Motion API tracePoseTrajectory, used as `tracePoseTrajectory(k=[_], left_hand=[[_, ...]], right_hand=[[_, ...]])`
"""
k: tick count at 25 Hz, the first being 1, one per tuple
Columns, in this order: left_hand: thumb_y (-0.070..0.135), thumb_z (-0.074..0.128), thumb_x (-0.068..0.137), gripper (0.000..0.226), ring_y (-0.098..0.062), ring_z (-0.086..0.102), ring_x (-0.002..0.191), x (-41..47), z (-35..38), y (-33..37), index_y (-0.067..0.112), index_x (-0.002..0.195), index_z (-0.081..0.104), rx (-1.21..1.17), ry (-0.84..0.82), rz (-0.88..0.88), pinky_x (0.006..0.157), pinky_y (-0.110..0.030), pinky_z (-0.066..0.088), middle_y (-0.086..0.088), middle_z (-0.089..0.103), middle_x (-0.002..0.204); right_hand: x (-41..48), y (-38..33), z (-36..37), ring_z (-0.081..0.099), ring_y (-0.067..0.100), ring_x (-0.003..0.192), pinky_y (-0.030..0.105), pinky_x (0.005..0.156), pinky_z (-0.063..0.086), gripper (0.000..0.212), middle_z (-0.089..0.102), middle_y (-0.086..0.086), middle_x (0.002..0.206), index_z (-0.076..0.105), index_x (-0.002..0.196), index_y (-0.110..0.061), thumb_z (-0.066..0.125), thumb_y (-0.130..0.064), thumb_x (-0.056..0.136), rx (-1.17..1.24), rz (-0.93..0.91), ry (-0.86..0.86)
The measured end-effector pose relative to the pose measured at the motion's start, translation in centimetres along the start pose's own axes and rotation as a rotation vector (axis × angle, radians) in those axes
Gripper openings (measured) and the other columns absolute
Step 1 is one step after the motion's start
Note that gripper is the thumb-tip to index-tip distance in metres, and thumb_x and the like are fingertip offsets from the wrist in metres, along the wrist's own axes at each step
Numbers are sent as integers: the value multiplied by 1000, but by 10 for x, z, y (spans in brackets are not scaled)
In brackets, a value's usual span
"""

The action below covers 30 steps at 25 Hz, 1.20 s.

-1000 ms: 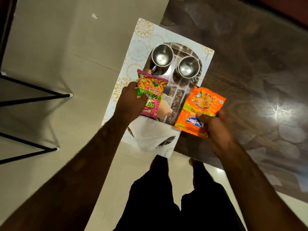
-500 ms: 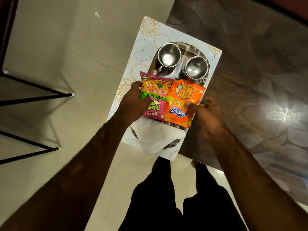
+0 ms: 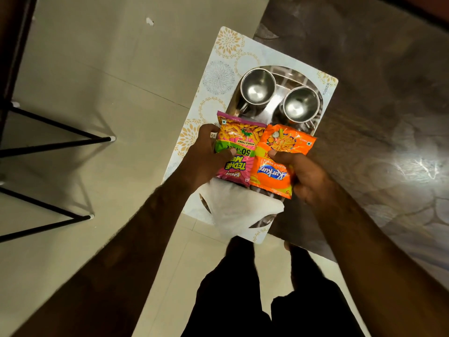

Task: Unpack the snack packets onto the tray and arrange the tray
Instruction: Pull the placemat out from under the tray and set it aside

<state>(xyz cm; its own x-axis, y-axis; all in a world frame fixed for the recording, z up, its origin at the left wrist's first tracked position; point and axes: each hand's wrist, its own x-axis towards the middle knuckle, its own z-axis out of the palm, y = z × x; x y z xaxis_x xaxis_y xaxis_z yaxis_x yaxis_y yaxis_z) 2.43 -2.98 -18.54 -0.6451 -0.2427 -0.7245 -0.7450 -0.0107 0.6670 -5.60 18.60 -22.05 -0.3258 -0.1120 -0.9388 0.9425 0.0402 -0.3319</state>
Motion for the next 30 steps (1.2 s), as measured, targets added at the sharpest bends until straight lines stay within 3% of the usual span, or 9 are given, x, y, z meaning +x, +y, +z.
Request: tracePoseTrajectory(k=[5,8,10,13,15,18,21,24,30], left_hand=[[29,76,85,44,-9,69,91,4,-10,2,22,123,56,-76,-13,-42,74,-23,54,2,69,105],[27,66,85,22,-12,65,91,13,-23,2,22,107,68,94,303,8,78,-28,48,-1,69,105],[21,65,85,47,-26,60,110,22,-32,-1,15,131,56,376,451,-51,93,-36,48,-12,60,127],[24,69,86,78,-39,53,126,30,-41,-8,11,152,29,465,371,-266,107,-50,45,-19,52,142],[23,72,87,73,-38,59,121,29,-42,-9,8,148,35,400,322,-260,101,-49,50,-18,60,135],[10,65,88,39,-35,64,110,18,-41,-5,7,125,56,461,333,-87,93,-45,55,-14,68,121],[8,55,89,28,-37,63,98,-2,-45,8,13,116,53,571,348,33,82,-46,55,-10,68,109],[11,52,90,26,-37,58,83,-22,-56,22,18,114,49,692,422,119,67,-38,42,-3,61,90],[20,45,86,31,-40,59,83,-67,-64,54,23,116,49,730,445,174,66,-38,41,-7,66,93]], right_hand=[[-6,-2,1,79,40,104,52,78,65,54,80,16,120,67,137,-14,83,-9,86,13,-5,-6],[-8,-3,1,82,34,88,47,69,67,47,80,16,117,68,135,-14,79,-9,90,38,24,-35],[-7,-2,1,81,33,84,47,69,67,42,81,16,115,70,133,-13,76,-9,91,55,45,-45],[-4,-1,-1,81,33,84,47,71,67,34,83,14,107,73,126,-13,75,-10,92,62,51,-41],[-3,0,-3,82,30,74,45,65,67,23,84,10,94,74,115,-15,74,-10,92,78,48,-45],[-3,0,-7,82,29,73,46,65,67,19,84,9,93,75,111,-16,74,-9,93,96,33,-40],[-7,-4,-10,82,28,72,46,66,68,15,85,8,91,75,108,-16,71,-9,95,90,20,-54],[-7,-9,-16,80,30,78,48,75,64,13,84,8,88,74,107,-15,71,-10,96,58,24,-15],[-11,-12,-28,78,31,80,48,72,63,13,83,8,90,72,110,-15,69,-11,97,39,11,15]])
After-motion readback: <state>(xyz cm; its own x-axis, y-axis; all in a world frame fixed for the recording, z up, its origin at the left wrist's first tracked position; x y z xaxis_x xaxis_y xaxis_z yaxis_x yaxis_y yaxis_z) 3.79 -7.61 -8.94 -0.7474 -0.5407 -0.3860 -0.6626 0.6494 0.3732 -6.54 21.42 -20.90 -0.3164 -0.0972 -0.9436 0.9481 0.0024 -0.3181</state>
